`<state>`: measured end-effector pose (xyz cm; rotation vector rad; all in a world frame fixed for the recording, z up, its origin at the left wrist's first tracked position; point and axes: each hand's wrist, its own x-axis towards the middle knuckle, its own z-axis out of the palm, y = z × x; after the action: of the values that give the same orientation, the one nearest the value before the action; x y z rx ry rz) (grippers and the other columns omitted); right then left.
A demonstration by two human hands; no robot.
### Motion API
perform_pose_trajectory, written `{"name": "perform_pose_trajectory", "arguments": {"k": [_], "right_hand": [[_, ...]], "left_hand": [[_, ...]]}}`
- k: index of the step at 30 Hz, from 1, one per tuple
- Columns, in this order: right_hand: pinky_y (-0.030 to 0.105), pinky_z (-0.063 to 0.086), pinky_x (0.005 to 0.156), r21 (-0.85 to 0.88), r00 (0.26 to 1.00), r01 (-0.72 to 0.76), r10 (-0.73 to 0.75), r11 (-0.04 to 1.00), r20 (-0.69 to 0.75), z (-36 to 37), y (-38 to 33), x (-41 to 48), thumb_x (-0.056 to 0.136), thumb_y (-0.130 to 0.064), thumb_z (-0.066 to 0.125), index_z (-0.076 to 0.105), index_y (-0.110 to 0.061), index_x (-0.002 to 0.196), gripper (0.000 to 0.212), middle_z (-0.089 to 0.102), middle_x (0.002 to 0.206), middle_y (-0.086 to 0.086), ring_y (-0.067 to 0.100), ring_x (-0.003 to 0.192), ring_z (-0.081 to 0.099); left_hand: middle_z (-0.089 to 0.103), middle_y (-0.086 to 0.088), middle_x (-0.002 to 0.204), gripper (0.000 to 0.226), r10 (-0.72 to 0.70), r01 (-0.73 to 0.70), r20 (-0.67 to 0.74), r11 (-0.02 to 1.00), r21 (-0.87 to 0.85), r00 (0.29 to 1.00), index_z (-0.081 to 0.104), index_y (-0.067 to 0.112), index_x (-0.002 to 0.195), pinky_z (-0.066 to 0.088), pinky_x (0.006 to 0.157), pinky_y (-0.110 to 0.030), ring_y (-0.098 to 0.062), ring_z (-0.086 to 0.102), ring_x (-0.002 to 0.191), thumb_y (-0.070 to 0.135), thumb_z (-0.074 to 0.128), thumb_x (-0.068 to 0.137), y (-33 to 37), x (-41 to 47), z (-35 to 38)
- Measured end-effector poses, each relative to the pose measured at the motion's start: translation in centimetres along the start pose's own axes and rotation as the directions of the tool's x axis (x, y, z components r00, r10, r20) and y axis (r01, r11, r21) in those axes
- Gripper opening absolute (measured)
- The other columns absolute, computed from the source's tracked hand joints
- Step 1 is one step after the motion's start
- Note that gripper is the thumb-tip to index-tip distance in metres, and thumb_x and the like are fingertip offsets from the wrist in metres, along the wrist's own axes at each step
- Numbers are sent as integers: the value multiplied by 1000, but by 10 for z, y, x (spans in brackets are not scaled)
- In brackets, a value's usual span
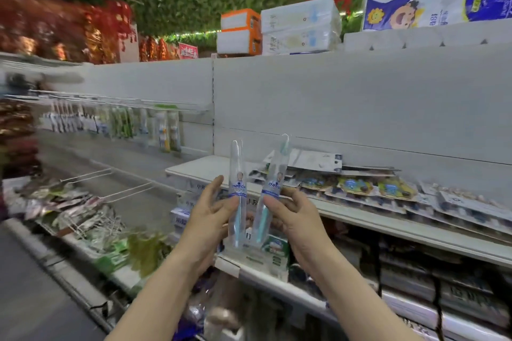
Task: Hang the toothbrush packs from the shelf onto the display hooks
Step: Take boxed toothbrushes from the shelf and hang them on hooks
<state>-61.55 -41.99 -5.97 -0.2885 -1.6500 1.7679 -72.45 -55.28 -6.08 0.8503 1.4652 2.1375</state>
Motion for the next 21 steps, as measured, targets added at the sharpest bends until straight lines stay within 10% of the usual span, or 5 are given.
{"name": "perform_pose_trajectory", "arguments": {"k": [11, 21], "right_hand": [[21, 55, 75, -161, 990, 91, -73, 983, 119, 98, 40, 30, 85, -14, 78, 61, -22, 117, 37, 75, 102, -3, 9, 91, 70], [41, 58, 90, -141, 980, 109, -83, 984, 179, 176, 95, 131, 86, -17, 78, 63, -26, 116, 35, 75, 103, 2, 20, 98, 71]], "left_hand": [[71, -10, 116, 72, 30, -27, -51, 998, 52, 998, 45, 32, 142, 54, 93, -54, -29, 70, 105, 20, 75, 77, 4, 16, -113], [68, -14, 114, 61, 81, -72, -99, 993, 92, 992, 50, 36, 137, 58, 74, -35, -25, 72, 98, 9, 69, 86, -1, 106, -204]]}}
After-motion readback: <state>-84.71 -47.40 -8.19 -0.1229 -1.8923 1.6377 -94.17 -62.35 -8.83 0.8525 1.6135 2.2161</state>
